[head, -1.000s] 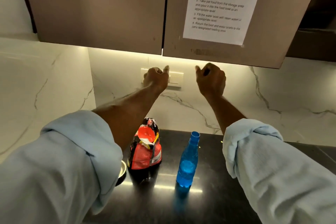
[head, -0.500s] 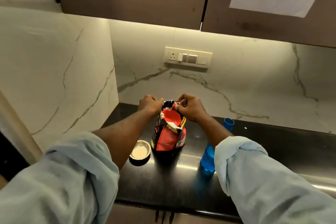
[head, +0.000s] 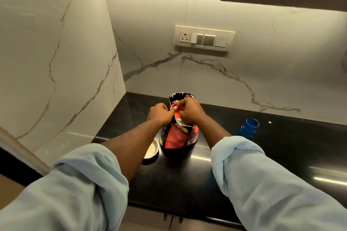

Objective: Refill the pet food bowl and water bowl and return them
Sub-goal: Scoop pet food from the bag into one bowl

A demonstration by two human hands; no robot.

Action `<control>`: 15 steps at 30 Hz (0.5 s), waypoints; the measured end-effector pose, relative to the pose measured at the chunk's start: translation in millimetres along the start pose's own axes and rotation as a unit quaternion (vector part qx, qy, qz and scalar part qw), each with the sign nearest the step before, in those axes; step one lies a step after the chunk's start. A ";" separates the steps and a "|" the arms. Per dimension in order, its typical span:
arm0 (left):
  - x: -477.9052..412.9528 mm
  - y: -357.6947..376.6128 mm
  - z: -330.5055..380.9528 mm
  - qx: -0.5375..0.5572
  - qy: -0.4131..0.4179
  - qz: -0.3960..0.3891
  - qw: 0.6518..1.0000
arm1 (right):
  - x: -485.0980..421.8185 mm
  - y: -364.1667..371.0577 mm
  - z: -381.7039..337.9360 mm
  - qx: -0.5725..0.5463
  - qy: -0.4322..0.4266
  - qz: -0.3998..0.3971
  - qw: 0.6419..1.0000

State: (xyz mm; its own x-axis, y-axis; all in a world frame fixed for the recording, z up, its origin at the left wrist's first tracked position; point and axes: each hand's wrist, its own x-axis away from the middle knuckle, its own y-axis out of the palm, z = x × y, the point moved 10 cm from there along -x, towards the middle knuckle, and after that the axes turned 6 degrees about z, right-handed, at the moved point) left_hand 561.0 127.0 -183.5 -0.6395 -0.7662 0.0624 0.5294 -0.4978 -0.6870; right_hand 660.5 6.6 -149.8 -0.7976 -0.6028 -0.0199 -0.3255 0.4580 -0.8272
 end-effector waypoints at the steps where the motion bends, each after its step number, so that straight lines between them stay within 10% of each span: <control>1: -3.4 2.0 0.7 -0.003 0.000 0.000 1.000 | -4.7 4.9 1.1 0.017 0.001 -0.024 1.000; 9: -17.9 -12.5 -6.6 -0.025 0.008 0.021 0.999 | -22.8 22.8 27.7 0.065 0.041 -0.120 0.990; 15: -12.0 -16.4 -7.3 -0.021 0.037 0.030 0.999 | -22.4 8.1 23.5 0.136 0.027 -0.018 0.990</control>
State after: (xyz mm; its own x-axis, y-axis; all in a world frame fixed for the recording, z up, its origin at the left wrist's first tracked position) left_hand 555.9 147.3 -178.3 -0.6480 -0.7609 -0.0332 0.5451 -0.4329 -0.7179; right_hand 687.7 8.4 -169.3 -0.8168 -0.5758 0.0366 -0.2111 0.2393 -0.9477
